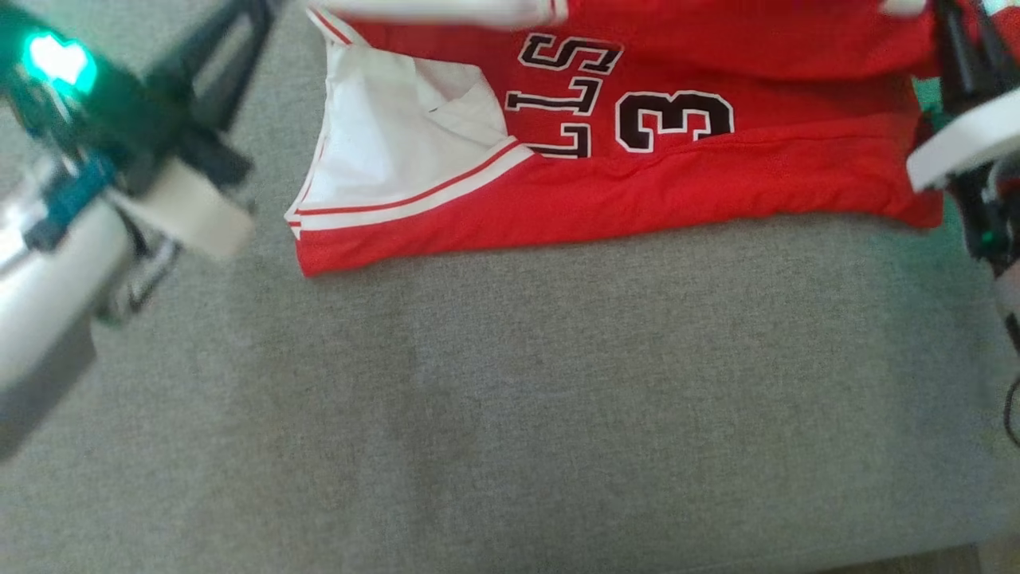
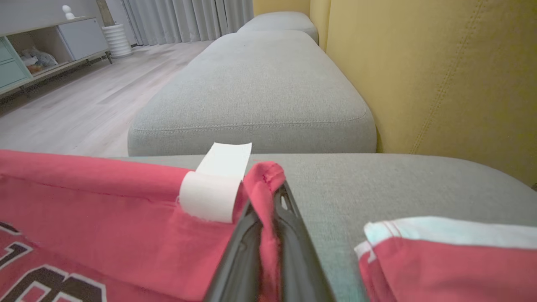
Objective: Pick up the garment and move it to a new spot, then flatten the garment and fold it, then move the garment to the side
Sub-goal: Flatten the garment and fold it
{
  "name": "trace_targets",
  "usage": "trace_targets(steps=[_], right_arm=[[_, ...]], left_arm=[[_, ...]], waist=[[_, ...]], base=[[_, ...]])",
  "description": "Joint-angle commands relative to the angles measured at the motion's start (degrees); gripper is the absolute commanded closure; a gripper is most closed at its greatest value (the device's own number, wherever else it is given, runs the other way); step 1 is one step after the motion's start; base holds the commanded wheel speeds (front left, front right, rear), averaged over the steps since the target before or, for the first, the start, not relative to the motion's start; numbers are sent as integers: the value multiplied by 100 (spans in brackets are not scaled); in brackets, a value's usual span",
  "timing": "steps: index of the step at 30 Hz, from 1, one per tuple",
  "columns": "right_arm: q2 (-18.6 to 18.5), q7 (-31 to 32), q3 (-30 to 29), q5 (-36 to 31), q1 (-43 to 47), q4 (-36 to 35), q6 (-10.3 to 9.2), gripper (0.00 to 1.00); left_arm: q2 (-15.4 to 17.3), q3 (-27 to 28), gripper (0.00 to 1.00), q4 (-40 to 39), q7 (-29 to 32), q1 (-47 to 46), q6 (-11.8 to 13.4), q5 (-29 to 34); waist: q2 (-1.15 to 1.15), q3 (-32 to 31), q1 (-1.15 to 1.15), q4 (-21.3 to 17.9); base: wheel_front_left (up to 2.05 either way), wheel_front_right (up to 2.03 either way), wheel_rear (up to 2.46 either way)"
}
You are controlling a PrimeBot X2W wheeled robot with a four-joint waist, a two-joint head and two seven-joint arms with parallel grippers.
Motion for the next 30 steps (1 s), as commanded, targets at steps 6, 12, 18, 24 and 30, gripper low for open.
trace_targets(steps=[6,12,18,24,30], right_arm=[[-104,-61,-226,-144,729,-255,-5,100],[34,-61,-397,-236,1121,-176,-5,0],[212,-61,-1092,-326,1713,-390,-5,0],[684,-61,-2067,-523,2585,-936,-5,0],[1019,-61,-2614,-653,2731,-1065,-5,0]], left_arm=[[454,4,100,-589,-67,603,254,-113],[476,-115,100,-675,-120,1107,511,-243],[219,-28,0,-653,-448,1730,1102,-443],[-405,621,0,-819,-700,2690,2201,-405],[-1260,1451,0,-1449,-706,3779,2786,706]], waist=[[0,-86,1,55],[0,-150,1,42],[0,-326,1,68],[0,-547,1,87],[0,-648,1,260]], base=[[0,0,0],[0,0,0],[0,0,0],[0,0,0],[0,0,0]])
